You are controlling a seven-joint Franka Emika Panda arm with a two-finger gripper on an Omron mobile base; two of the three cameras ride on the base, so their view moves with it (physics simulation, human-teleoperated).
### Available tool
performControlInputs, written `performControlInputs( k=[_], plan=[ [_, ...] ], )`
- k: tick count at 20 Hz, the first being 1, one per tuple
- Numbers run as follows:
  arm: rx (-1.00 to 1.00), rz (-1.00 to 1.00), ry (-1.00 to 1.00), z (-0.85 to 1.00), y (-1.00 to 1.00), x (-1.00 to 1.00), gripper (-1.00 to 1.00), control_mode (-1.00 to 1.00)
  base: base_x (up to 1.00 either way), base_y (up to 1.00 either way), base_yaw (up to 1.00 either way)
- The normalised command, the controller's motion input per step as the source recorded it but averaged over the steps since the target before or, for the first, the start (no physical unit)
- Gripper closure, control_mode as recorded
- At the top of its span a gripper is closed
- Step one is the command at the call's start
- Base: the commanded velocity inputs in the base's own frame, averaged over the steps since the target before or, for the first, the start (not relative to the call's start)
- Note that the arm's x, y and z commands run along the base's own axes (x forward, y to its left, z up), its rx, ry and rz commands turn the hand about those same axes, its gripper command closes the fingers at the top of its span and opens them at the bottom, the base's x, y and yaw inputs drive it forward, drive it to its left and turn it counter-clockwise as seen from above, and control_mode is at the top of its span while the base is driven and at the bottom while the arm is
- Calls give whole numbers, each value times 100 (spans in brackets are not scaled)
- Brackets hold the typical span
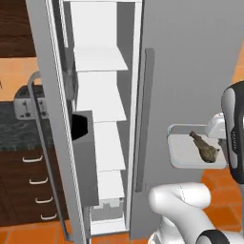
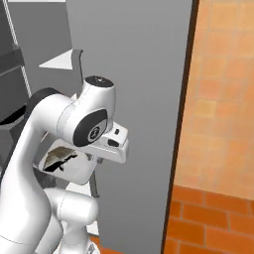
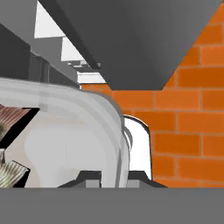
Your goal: Take the meat container that has the fish and place it on the second highest rack of the freezer. Then take the vegetable container that has the bell pepper and onion and place it on the highest rack of the freezer.
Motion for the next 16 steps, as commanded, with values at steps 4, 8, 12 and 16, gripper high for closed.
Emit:
performControlInputs(
  k=[4, 8, 12, 16],
  plan=[
    [0, 0, 0, 0, 0, 0, 100, 100, 58, 10, 47],
    [0, 0, 0, 0, 0, 0, 100, 100, 37, 25, 36],
    [0, 0, 0, 0, 0, 0, 100, 100, 3, 47, 23],
    [-6, -11, -9, 0, 14, 23, 100, -100, 5, 9, 2]
  ],
)
